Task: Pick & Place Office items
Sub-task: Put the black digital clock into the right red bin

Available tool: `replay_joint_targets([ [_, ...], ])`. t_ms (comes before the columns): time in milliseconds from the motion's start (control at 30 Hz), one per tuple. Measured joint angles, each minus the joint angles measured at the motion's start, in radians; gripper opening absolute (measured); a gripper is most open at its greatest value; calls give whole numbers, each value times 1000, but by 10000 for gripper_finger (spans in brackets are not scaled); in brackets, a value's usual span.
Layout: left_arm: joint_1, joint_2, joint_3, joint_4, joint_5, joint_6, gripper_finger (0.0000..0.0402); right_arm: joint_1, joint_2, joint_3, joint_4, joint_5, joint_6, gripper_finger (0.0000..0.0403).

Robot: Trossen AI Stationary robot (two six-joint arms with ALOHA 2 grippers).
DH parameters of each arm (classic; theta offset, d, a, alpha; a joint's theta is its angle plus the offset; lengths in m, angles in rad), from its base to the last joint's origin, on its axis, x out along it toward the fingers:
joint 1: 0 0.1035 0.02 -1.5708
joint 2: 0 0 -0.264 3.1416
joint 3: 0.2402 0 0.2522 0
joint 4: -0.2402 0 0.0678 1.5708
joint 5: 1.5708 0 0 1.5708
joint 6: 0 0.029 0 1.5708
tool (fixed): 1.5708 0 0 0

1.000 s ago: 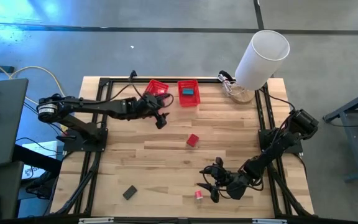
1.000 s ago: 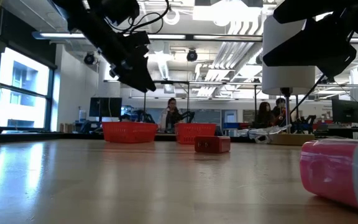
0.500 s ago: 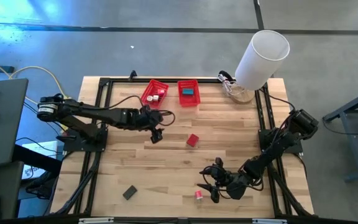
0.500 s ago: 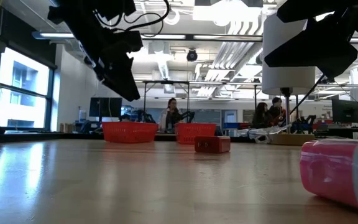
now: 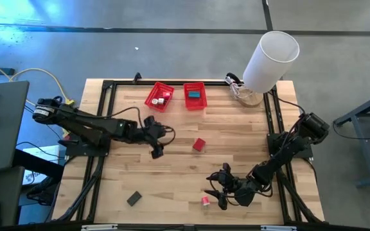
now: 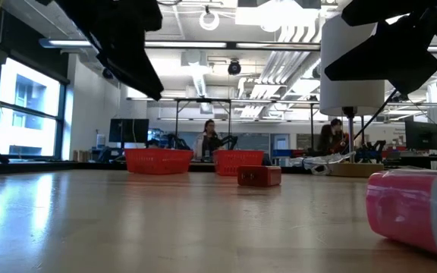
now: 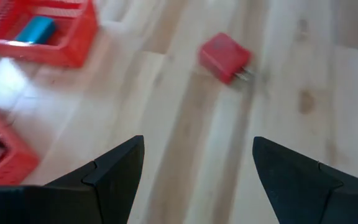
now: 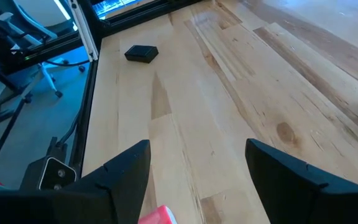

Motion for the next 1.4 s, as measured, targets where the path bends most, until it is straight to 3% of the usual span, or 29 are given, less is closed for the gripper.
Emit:
replay_joint_targets([
  [533, -171, 0, -1, -125, 88, -77, 292, -25, 0, 0, 0, 2, -49, 252],
  [967, -243, 0, -1, -132, 371, -188, 292, -75, 0, 0, 0, -11, -53, 252],
  [1167, -253, 0, -1, -132, 449, -376, 292, -92, 0, 0, 11, -56, -54, 252],
  [1400, -253, 0, -1, -175, 440, -432, 292, -93, 0, 0, 34, -56, -54, 252],
])
